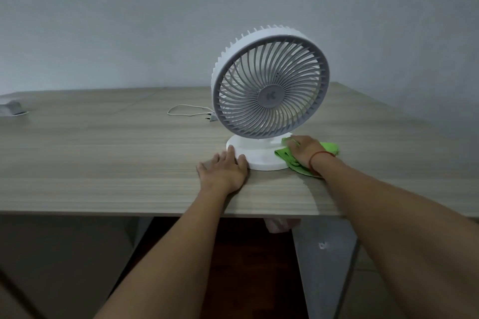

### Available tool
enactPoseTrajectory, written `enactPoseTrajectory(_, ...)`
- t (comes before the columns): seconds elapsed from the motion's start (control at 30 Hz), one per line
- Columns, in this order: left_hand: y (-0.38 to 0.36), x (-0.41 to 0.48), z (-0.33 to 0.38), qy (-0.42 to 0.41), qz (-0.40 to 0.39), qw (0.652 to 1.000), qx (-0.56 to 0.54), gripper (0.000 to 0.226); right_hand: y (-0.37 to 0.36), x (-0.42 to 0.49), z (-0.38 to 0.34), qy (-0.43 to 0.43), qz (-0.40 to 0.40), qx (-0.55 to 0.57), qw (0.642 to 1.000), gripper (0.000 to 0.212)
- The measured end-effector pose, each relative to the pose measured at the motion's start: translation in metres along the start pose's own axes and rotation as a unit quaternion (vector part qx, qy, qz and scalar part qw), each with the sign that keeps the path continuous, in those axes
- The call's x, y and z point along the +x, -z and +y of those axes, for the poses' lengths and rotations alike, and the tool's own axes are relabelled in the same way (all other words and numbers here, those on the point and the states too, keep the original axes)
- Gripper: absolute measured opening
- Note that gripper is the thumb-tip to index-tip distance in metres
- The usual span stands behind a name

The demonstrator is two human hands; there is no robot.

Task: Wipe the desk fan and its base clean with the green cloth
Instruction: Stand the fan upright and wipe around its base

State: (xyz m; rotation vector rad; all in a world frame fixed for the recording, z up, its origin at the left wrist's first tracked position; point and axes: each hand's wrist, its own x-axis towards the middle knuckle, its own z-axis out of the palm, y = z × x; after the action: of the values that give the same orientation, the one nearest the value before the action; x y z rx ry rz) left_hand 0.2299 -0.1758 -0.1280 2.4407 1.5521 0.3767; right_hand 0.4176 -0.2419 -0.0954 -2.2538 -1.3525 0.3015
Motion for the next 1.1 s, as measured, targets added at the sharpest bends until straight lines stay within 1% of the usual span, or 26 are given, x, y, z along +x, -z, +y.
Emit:
enactPoseTrajectory(0.03, 0.000, 0.001, 0.000, -0.001, -0.001, 1.000, -0.001, 0.062, -0.002, 0.002, -0.009, 0.006, -0.012, -0.018, 1.000, 0.047)
enactPoseTrajectory(0.1, -0.001, 0.002, -0.001, -0.001, -0.003, 1.000, -0.003, 0.062, -0.007, 0.003, -0.026, 0.018, -0.011, -0.042, 0.999, 0.047)
enactPoseTrajectory(0.23, 0.000, 0.003, -0.003, -0.003, -0.001, 1.000, -0.007, 0.062, -0.015, -0.003, -0.040, 0.040, -0.022, -0.081, 0.996, 0.048)
enactPoseTrajectory(0.3, 0.003, 0.001, -0.001, -0.005, 0.000, 1.000, -0.005, 0.062, -0.019, -0.015, -0.046, 0.081, -0.035, -0.103, 0.991, 0.047)
enactPoseTrajectory(0.4, 0.006, -0.003, 0.001, 0.000, 0.003, 1.000, -0.003, 0.062, -0.033, -0.035, -0.048, 0.149, -0.028, -0.076, 0.986, 0.047)
enactPoseTrajectory(0.5, 0.007, -0.006, 0.002, 0.006, 0.012, 1.000, -0.001, 0.061, -0.029, -0.043, -0.031, 0.182, -0.035, -0.030, 0.982, 0.047)
enactPoseTrajectory(0.57, 0.007, -0.007, 0.004, 0.005, 0.015, 1.000, 0.003, 0.061, -0.018, -0.041, -0.013, 0.169, -0.041, -0.024, 0.985, 0.049)
enactPoseTrajectory(0.7, 0.004, -0.006, 0.004, 0.004, 0.003, 1.000, -0.003, 0.063, 0.003, -0.017, 0.018, 0.075, -0.012, 0.001, 0.997, 0.052)
enactPoseTrajectory(0.77, 0.003, -0.004, 0.004, -0.001, 0.006, 1.000, -0.005, 0.062, 0.011, -0.001, 0.021, 0.029, 0.000, 0.014, 0.999, 0.053)
enactPoseTrajectory(0.83, 0.003, -0.003, 0.003, -0.008, 0.006, 1.000, -0.003, 0.061, 0.013, 0.010, 0.012, 0.004, -0.014, -0.013, 1.000, 0.052)
enactPoseTrajectory(0.93, 0.001, 0.000, 0.001, -0.012, 0.008, 1.000, -0.012, 0.060, 0.007, 0.019, -0.007, 0.000, -0.015, -0.040, 0.999, 0.046)
enactPoseTrajectory(1.0, 0.002, 0.002, -0.001, -0.011, 0.010, 1.000, -0.015, 0.060, 0.002, 0.015, -0.014, -0.009, -0.008, -0.025, 1.000, 0.044)
enactPoseTrajectory(1.1, 0.003, 0.000, -0.001, -0.011, 0.016, 1.000, -0.015, 0.060, -0.003, -0.001, -0.022, 0.024, -0.032, -0.029, 0.999, 0.047)
